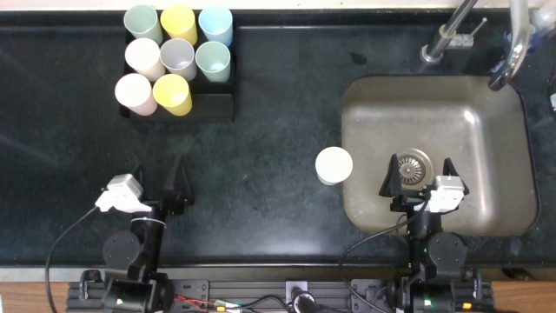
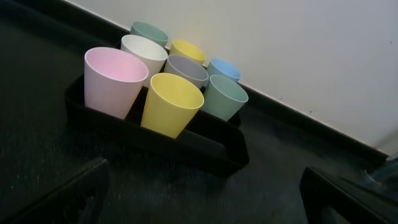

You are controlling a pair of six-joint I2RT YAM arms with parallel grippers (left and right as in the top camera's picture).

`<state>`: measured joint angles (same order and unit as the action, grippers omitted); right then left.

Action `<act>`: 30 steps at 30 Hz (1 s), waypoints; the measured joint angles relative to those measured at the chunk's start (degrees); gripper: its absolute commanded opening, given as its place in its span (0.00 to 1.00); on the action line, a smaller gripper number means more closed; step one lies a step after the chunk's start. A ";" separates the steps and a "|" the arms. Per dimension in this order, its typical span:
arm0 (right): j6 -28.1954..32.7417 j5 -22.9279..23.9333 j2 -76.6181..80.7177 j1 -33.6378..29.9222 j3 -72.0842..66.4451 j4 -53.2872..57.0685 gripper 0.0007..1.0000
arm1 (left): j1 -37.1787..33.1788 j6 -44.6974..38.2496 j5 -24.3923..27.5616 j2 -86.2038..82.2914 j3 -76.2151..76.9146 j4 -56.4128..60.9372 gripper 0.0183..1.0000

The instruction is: Store Cups

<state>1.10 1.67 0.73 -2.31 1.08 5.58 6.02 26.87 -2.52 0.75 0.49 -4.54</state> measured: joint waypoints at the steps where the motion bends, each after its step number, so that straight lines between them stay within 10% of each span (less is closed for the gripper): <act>1: 0.02 0.00 0.00 0.00 0.00 -0.02 1.00 | 0.00 -0.13 0.20 0.00 0.00 -0.02 1.00; 30: 0.02 0.02 0.00 -0.02 0.00 -0.04 1.00 | 0.00 -27.10 0.85 1.03 0.00 -0.09 1.00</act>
<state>1.13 1.69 0.73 -2.33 1.08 5.54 6.02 -0.23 -1.67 1.78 0.49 -4.62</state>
